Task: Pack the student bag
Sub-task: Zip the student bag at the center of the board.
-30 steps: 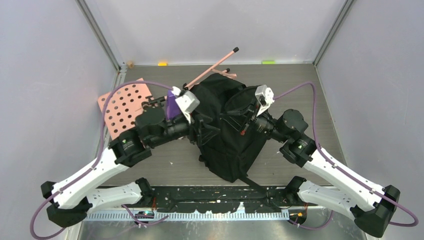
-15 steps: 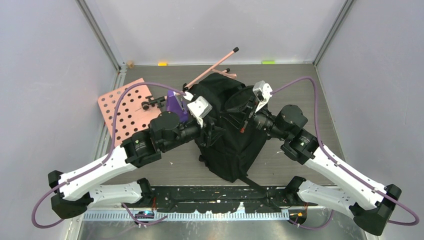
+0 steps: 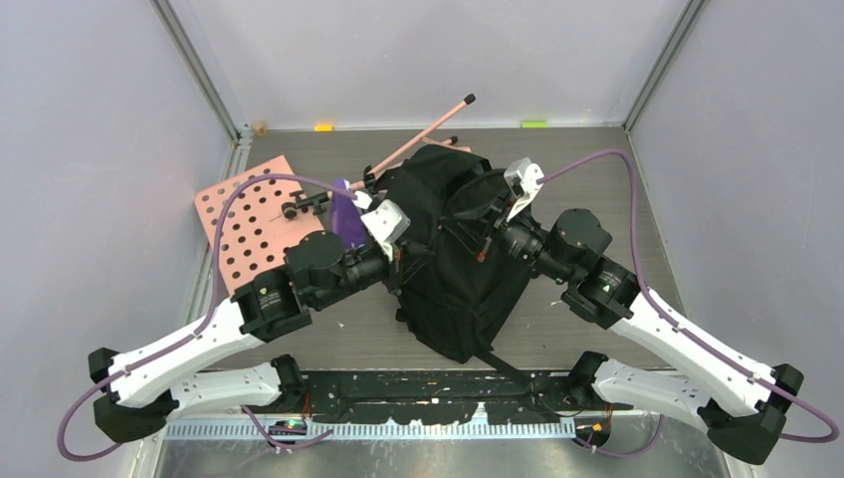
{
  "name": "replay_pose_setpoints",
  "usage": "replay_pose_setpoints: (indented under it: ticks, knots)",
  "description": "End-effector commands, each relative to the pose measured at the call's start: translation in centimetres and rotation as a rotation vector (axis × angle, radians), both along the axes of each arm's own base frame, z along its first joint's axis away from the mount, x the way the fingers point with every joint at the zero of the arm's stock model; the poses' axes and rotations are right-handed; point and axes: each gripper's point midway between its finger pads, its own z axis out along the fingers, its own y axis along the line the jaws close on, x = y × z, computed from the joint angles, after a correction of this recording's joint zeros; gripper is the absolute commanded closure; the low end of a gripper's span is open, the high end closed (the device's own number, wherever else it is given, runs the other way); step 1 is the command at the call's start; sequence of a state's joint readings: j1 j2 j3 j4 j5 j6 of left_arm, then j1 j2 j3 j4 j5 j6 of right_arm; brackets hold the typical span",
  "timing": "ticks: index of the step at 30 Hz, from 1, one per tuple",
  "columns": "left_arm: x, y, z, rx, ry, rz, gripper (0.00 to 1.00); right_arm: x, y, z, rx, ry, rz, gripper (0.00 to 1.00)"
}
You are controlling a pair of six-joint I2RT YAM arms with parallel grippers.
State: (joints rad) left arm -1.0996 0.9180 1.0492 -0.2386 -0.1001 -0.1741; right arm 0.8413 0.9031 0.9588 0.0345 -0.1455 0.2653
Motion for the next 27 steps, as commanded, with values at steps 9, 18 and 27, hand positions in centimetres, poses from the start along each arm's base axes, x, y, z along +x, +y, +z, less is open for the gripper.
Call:
replay_pose_setpoints:
  ticks: [9,18,27]
  knots:
    - [-5.2,2.9,-1.4,0.115,-0.016,-0.216,1.00,5.3,-4.5,7.3,0.154,-0.081,-0.369,1.00]
    - [-5.4,5.7,-1.1,0.161,-0.035,-0.169,1.00,8.1,-8.2,5.9,0.010,-0.094,-0.622,1.00]
    - [-4.8,7.4,-0.3,0.193,-0.059,-0.110,1.00,12.0,-13.2,3.5,-0.016,0.034,-0.779,1.00]
